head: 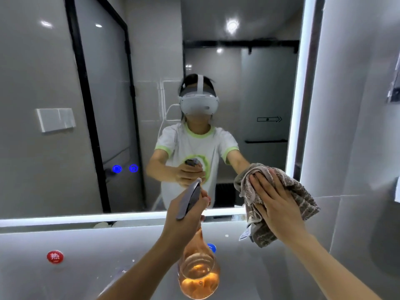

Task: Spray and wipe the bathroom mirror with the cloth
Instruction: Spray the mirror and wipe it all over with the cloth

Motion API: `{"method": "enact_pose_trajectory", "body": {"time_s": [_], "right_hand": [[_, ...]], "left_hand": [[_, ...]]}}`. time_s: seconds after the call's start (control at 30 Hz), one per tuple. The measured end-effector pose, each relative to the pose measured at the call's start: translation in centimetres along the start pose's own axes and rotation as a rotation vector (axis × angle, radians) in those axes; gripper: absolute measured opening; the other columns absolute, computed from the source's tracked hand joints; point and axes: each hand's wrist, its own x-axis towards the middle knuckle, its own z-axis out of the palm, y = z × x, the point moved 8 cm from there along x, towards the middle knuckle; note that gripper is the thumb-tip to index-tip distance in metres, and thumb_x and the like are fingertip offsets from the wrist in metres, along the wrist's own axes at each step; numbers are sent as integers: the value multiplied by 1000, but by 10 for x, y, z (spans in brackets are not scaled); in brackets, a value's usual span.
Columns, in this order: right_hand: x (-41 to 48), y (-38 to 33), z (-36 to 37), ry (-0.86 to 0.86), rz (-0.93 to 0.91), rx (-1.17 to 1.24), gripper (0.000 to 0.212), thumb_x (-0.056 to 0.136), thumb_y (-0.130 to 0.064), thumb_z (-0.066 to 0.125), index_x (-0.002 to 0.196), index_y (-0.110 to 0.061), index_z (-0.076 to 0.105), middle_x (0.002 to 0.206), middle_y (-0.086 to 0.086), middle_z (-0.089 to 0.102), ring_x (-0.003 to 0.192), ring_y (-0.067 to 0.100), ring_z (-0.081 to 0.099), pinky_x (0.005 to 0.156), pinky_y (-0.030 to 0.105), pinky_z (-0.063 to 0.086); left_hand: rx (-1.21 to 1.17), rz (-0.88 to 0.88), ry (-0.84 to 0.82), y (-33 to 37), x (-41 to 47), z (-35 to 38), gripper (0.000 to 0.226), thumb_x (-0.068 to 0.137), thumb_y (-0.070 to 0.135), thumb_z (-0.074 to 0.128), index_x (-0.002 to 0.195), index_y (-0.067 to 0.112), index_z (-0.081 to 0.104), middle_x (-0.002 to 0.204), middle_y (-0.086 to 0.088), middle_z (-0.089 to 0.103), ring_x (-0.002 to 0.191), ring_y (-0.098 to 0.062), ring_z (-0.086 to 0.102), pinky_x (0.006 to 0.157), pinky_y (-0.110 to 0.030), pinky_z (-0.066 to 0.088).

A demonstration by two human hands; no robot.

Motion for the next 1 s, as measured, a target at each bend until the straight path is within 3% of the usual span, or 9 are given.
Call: {"method": "enact_pose_trajectory", "body": {"time_s": [0.13,0.27,0.37,0.43,0.53,0.63,0.73,0.83,1.0], "right_hand": [[8,-1,-5,34,-21,3,52,96,-42,15,145,-28,5,147,-8,22,143,14,-6,113,24,4],[39,0,-27,116,5,32,51,98,-40,12,143,-16,20,150,-3,25,143,22,5,116,25,1],[81,2,-54,174,1,46,53,97,-41,17,144,-18,17,152,-2,21,142,25,10,115,25,-1],[113,1,-78,224,2,60,57,92,-40,23,144,-19,13,153,-4,17,143,22,4,113,27,0],[156,-9,-109,241,-7,73,62,88,-45,13,145,-22,7,155,-3,8,143,21,-3,115,32,-1],[168,-14,-120,258,36,135,67,83,-48,12,146,-23,9,155,-4,9,143,22,-2,113,41,12],[159,-22,-111,253,62,167,68,83,-48,15,146,-23,11,155,-3,11,142,25,1,109,48,21],[136,-41,-85,229,15,146,64,86,-44,21,145,-21,14,154,-2,15,141,23,1,106,46,23],[57,-87,-8,162,-135,58,62,87,-30,34,145,-21,12,151,0,23,142,22,-2,108,39,13]], "left_hand": [[-30,21,-16,16,12,12,17,85,12,59,75,25,64,76,-7,65,76,-18,60,68,-28,50],[-75,44,-11,42,32,17,32,85,10,58,69,35,70,89,-20,65,83,-31,61,78,-46,51],[-81,95,42,66,51,14,20,85,9,58,82,26,68,89,-17,65,85,-33,61,80,-53,52],[-79,108,67,81,63,8,13,84,10,58,91,16,67,89,-16,67,84,-30,62,80,-52,52],[-91,122,77,97,68,-5,14,84,10,57,94,6,67,96,-16,69,91,-28,65,86,-48,50],[-62,114,95,95,60,-19,14,84,10,56,93,12,67,94,-11,71,92,-27,67,87,-47,51],[-58,80,113,76,49,-29,16,85,11,56,96,18,66,89,-5,70,86,-22,66,85,-45,53],[-55,78,121,58,38,-35,19,87,8,55,101,16,63,90,-9,67,87,-23,64,82,-39,53],[-4,30,110,36,22,-42,13,86,8,55,78,14,64,81,-19,59,78,-29,55,74,-41,44]]}}
